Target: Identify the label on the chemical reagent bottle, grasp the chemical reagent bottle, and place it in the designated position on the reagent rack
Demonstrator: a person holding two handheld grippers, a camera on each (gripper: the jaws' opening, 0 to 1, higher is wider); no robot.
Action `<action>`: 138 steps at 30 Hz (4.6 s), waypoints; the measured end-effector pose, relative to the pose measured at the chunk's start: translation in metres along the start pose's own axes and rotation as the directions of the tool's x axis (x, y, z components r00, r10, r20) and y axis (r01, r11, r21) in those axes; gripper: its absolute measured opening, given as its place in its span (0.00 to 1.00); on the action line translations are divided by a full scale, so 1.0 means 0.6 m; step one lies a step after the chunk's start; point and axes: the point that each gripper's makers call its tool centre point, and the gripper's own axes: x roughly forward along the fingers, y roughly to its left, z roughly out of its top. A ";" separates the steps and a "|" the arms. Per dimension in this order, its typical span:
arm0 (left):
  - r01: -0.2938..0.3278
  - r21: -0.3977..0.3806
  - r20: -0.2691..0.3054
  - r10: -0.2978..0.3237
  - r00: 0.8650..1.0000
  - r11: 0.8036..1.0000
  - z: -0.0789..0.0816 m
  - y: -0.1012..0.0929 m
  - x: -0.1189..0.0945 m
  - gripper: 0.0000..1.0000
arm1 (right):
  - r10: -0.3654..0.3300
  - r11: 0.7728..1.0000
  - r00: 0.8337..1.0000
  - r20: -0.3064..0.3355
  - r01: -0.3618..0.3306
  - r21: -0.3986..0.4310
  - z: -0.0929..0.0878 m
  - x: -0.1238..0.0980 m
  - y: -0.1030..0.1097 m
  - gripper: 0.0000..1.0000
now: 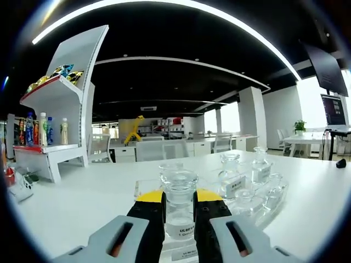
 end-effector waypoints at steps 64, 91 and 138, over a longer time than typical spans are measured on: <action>-0.019 -0.033 -0.125 0.015 0.992 0.999 -0.090 0.023 0.036 0.19 | -0.013 1.000 1.000 -0.002 0.013 0.001 -0.001 -0.002 -0.007 0.35; -0.013 -0.058 -0.179 0.003 0.984 0.998 -0.110 0.014 0.026 0.19 | -0.011 1.000 1.000 -0.001 0.011 0.001 -0.002 -0.001 -0.006 0.35; 0.048 0.081 -0.147 -0.035 0.989 0.996 -0.081 -0.007 -0.024 0.30 | 0.012 1.000 1.000 0.019 -0.012 0.005 0.003 0.004 0.008 0.35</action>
